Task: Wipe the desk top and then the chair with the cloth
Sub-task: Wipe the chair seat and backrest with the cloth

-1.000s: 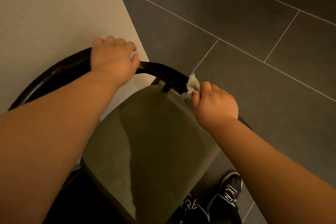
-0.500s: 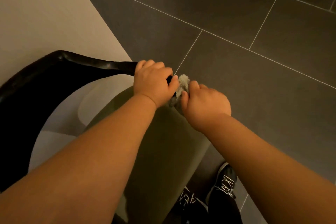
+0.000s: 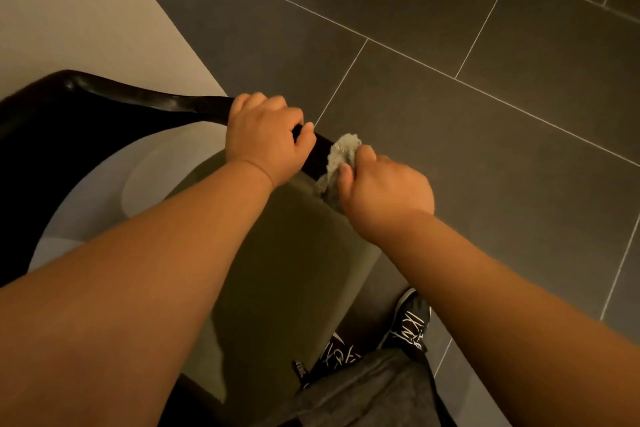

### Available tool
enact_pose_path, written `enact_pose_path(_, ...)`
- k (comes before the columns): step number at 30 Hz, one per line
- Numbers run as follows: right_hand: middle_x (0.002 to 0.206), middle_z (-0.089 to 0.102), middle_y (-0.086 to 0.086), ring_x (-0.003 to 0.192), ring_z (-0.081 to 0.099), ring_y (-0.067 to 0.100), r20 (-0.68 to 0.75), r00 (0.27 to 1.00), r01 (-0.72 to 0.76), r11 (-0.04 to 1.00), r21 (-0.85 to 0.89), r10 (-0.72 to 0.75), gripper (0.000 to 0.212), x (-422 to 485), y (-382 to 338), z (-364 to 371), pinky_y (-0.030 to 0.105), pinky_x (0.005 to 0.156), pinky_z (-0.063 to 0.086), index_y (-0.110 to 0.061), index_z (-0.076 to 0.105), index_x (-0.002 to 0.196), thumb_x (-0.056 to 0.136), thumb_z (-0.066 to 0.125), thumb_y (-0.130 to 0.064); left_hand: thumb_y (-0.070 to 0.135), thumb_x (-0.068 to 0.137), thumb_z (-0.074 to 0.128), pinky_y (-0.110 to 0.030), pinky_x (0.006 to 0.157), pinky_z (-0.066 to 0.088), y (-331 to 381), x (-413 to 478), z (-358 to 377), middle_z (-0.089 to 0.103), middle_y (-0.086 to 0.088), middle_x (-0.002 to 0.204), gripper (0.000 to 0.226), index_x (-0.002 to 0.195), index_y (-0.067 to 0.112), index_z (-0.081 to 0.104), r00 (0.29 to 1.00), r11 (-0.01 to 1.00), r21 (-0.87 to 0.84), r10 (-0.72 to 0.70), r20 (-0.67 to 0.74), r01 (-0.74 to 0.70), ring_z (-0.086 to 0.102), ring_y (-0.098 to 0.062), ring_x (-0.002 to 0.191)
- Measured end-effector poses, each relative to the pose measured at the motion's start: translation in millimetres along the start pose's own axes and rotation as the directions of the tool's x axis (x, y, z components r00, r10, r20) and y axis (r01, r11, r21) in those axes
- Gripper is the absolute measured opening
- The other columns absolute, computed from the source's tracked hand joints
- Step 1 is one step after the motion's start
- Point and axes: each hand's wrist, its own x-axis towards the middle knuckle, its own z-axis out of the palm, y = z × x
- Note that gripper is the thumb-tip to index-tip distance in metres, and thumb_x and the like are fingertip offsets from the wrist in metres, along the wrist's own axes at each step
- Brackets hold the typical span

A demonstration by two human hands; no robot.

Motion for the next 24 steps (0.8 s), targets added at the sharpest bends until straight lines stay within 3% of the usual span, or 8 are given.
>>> enact_pose_path(4, 0.110, 0.065, 0.002, 0.088, 0.063, 0.029, -0.111, 0.991, 0.084, 0.996, 0.043, -0.079, 0.041, -38, 33, 5, 0.035, 0.064, 0.044, -0.024, 0.050, 0.133, 0.103, 0.037, -0.049, 0.049, 0.104, 0.025, -0.046, 0.095, 0.042, 3, -1, -3, 0.058, -0.001, 0.089, 0.053, 0.095, 0.021, 0.070, 0.999, 0.999, 0.032, 0.016, 0.044, -0.017, 0.052, -0.025, 0.091)
enact_pose_path(8, 0.123, 0.061, 0.003, 0.100, 0.063, 0.028, -0.027, 0.990, -0.120, 0.936, 0.332, 0.137, 0.043, -90, 58, 10, 0.035, 0.073, 0.045, -0.024, 0.044, 0.142, 0.103, 0.044, -0.043, 0.045, 0.106, 0.024, -0.052, 0.122, 0.029, 5, -6, 0, 0.064, -0.005, 0.105, 0.056, 0.109, 0.019, 0.074, 0.999, 0.999, -0.012, -0.039, 0.036, 0.039, 0.055, -0.029, 0.110)
enact_pose_path(12, 0.117, 0.063, 0.012, 0.093, 0.064, 0.038, -0.011, 0.997, -0.077, 0.985, 0.154, 0.080, 0.042, -56, 44, 7, 0.040, 0.068, 0.044, -0.015, 0.051, 0.125, 0.104, 0.040, -0.050, 0.042, 0.106, 0.025, -0.057, 0.129, 0.006, 21, -15, 0, 0.060, 0.000, 0.124, 0.048, 0.117, 0.031, 0.071, 0.995, 0.997, -0.069, -0.031, 0.099, 0.038, 0.045, -0.027, 0.132)
enact_pose_path(15, 0.106, 0.063, 0.008, 0.078, 0.058, 0.031, 0.002, 1.000, -0.024, 0.998, 0.059, 0.023, 0.042, -29, 26, 4, 0.036, 0.060, 0.038, -0.019, 0.048, 0.117, 0.104, 0.033, -0.056, 0.039, 0.106, 0.028, -0.057, 0.129, 0.007, 34, -28, 4, 0.058, 0.003, 0.133, 0.041, 0.119, 0.031, 0.066, 0.999, 0.994, -0.110, 0.005, 0.054, 0.001, 0.040, -0.025, 0.140)
enact_pose_path(18, 0.116, 0.061, 0.007, 0.090, 0.062, 0.031, -0.086, 0.996, 0.038, 0.997, 0.064, -0.032, 0.053, -49, 36, 7, 0.036, 0.065, 0.043, -0.020, 0.046, 0.137, 0.100, 0.044, -0.059, 0.038, 0.106, 0.029, -0.056, 0.129, 0.007, 35, -29, 2, 0.057, 0.002, 0.135, 0.039, 0.118, 0.030, 0.066, 0.998, 0.991, -0.130, -0.004, 0.062, 0.012, 0.039, -0.026, 0.141)
enact_pose_path(20, 0.124, 0.055, 0.008, 0.099, 0.061, 0.030, -0.087, 0.995, 0.048, 0.991, 0.124, -0.037, 0.071, -76, 49, 11, 0.040, 0.076, 0.052, -0.017, 0.036, 0.151, 0.095, 0.058, -0.055, 0.039, 0.107, 0.029, -0.057, 0.129, 0.007, 32, -28, 1, 0.056, 0.002, 0.135, 0.038, 0.119, 0.031, 0.065, 0.998, 0.992, -0.129, 0.011, 0.064, -0.003, 0.039, -0.026, 0.141)
enact_pose_path(22, 0.129, 0.051, 0.009, 0.102, 0.062, 0.031, -0.022, 1.000, -0.017, 0.990, 0.143, 0.020, 0.081, -88, 56, 15, 0.041, 0.077, 0.055, -0.018, 0.026, 0.155, 0.093, 0.063, -0.054, 0.038, 0.107, 0.031, -0.057, 0.129, 0.007, 30, -28, 2, 0.056, 0.002, 0.135, 0.037, 0.119, 0.031, 0.065, 0.998, 0.992, -0.127, 0.021, 0.052, -0.014, 0.039, -0.026, 0.140)
enact_pose_path(24, 0.132, 0.052, 0.011, 0.103, 0.063, 0.033, -0.018, 0.998, -0.059, 0.994, 0.087, 0.061, 0.081, -79, 54, 13, 0.042, 0.076, 0.054, -0.015, 0.030, 0.153, 0.092, 0.061, -0.060, 0.038, 0.107, 0.031, -0.057, 0.129, 0.008, 31, -28, 4, 0.056, 0.002, 0.134, 0.036, 0.117, 0.032, 0.065, 0.998, 0.992, -0.129, 0.023, 0.050, -0.016, 0.040, -0.026, 0.140)
